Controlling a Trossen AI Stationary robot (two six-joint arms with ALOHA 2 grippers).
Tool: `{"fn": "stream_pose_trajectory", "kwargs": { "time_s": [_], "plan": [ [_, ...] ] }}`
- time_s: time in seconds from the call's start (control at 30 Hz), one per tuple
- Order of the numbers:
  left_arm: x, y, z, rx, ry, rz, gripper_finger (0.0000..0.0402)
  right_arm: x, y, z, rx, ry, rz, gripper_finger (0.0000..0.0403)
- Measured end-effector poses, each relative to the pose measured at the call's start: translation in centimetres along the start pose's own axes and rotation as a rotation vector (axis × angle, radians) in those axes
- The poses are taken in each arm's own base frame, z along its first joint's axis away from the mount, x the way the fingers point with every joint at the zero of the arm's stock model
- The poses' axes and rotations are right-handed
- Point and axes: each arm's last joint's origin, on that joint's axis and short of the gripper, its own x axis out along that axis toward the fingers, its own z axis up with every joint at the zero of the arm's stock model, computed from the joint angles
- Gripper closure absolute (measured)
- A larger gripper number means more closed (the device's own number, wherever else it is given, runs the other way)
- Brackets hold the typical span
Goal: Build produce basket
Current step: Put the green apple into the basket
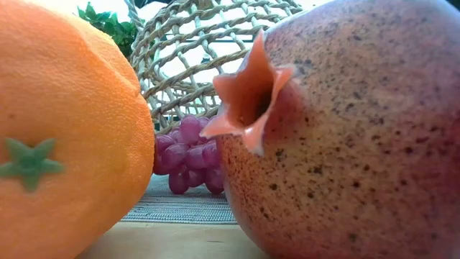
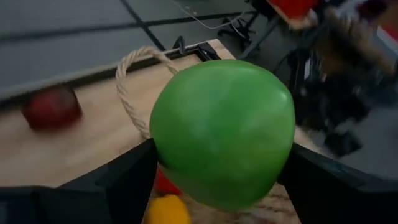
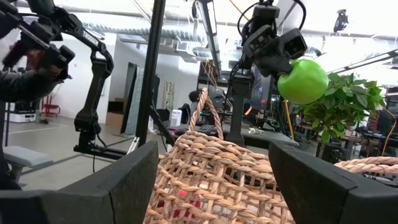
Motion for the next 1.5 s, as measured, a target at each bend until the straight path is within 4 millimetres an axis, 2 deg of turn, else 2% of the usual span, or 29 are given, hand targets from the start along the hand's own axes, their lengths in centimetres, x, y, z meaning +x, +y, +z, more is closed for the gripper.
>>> {"fn": "stream_pose_trajectory", "kwargs": {
  "time_s": [0.27, 0.5, 0.73, 0.97, 1.23, 1.37, 1.5],
  "plan": [
    [0.0, -0.1, 0.1, -0.448, -0.006, -0.012, 0.0083, 0.0, 0.0, 0.0, 0.000, 0.000, -0.001, 0.0093],
    [-0.1, -0.9, 0.9, -0.857, -0.039, -0.122, 0.0083, 0.0, 0.0, 0.0, 0.000, 0.000, 0.000, 0.0093],
    [-0.1, -1.2, 1.1, -0.862, -0.053, -0.163, 0.0083, 0.0, 0.0, 0.0, 0.000, 0.000, 0.000, 0.0093],
    [-0.1, -1.2, 1.1, -0.761, -0.061, -0.158, 0.0083, 0.0, 0.0, 0.0, 0.000, -0.001, 0.000, 0.0093],
    [-0.1, -1.2, 1.1, -0.387, -0.087, -0.139, 0.0083, 0.0, 0.0, 0.0, 0.000, 0.000, 0.000, 0.0093],
    [-0.1, -1.2, 1.1, -0.022, -0.109, -0.118, 0.0083, 0.0, 0.0, 0.0, 0.000, 0.000, 0.000, 0.0093],
    [-0.1, -1.2, 1.1, 0.506, -0.139, -0.086, 0.0083, 0.0, 0.0, 0.0, 0.000, 0.000, 0.000, 0.0093]
  ]
}}
